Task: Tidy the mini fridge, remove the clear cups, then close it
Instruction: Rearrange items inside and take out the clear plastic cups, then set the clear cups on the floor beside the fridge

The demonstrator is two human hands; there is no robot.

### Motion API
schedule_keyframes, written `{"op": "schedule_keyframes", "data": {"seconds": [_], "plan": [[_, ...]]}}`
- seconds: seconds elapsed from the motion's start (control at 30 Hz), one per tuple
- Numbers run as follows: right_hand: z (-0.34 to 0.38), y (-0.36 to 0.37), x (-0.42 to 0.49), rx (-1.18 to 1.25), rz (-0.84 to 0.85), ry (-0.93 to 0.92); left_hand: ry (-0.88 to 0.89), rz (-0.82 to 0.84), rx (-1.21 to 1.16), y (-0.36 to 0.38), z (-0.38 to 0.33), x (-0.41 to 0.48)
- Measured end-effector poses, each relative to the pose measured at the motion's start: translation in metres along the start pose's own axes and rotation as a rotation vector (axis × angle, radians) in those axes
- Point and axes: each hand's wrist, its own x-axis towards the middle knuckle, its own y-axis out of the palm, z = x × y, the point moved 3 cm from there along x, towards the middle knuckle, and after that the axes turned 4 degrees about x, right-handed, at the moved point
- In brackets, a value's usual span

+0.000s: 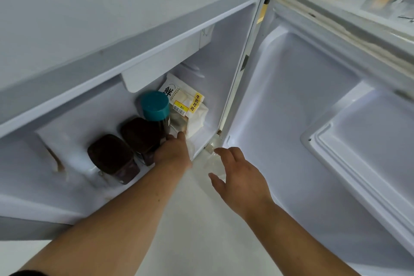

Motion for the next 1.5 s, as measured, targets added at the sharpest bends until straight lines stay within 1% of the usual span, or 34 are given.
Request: {"op": "schedule_keyframes", "data": {"seconds": [0.07,0.17,0.23,0.3,0.43,0.5,0.73,0.83,1.13,1.27,1.5], "plan": [[0.002,-0.005,-0.001,0.006,0.006,0.014,0.034,-0.043,0.001,-0.006,-0.002,-0.011],[0.005,-0.016,-0.006,0.004,0.023,0.022,0.122,-0.17,0.084,-0.017,-0.002,-0.039],[0.007,-0.027,-0.013,0.002,0.033,0.044,0.167,-0.219,0.112,-0.024,0.0,-0.061],[0.007,-0.038,-0.023,-0.001,0.047,0.062,0.223,-0.204,0.066,-0.028,0.003,-0.08],[0.006,-0.061,-0.046,-0.01,0.077,0.083,0.274,-0.034,-0.175,-0.04,0.009,-0.115],[0.008,-0.073,-0.059,-0.008,0.089,0.077,0.288,-0.01,-0.212,-0.049,0.012,-0.135],[0.022,-0.105,-0.109,0.002,0.115,0.017,0.361,-0.035,-0.166,-0.068,0.005,-0.21],[0.029,-0.118,-0.128,0.013,0.103,-0.021,0.356,-0.059,-0.168,-0.075,0.003,-0.233],[0.041,-0.17,-0.173,0.01,0.006,-0.105,0.345,-0.141,-0.093,-0.111,-0.012,-0.289],[0.039,-0.188,-0.192,0.023,-0.019,-0.12,0.337,-0.137,-0.062,-0.116,-0.013,-0.314],[0.039,-0.202,-0.215,0.036,-0.057,-0.153,0.33,-0.182,-0.045,-0.119,-0.008,-0.351]]}}
